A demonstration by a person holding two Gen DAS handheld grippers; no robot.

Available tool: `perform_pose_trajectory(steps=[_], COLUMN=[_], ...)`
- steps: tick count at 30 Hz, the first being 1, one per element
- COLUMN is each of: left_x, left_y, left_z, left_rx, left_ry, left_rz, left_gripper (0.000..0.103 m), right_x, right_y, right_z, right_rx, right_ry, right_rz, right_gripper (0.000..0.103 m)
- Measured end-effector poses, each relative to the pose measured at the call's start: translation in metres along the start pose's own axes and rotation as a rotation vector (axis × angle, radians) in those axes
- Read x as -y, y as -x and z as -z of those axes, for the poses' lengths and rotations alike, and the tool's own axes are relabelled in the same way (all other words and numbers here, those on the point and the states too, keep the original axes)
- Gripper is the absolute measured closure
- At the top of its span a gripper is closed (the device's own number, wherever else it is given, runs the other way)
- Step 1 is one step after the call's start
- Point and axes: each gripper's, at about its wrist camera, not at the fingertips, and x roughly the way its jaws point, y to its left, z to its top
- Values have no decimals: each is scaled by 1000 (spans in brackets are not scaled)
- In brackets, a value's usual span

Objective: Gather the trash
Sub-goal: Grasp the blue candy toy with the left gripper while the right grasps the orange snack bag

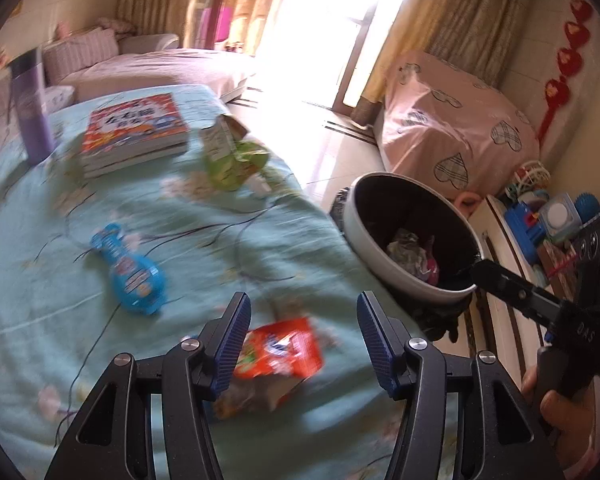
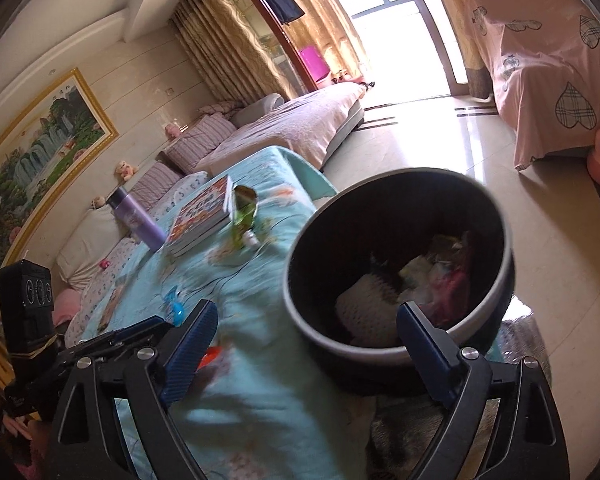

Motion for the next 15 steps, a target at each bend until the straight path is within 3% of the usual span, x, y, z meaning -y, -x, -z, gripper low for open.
perform_pose_trajectory(steps=[15], left_x=[-78], left_y=[47], left_z=[32], left_rx=[11], left_ry=[175], left_rz=[-86], left_gripper=[46], right_x=[-58], right_y=[-32], right_z=[48], right_rx=[-117], right_ry=[63], right_rz=[-68], right_gripper=[9])
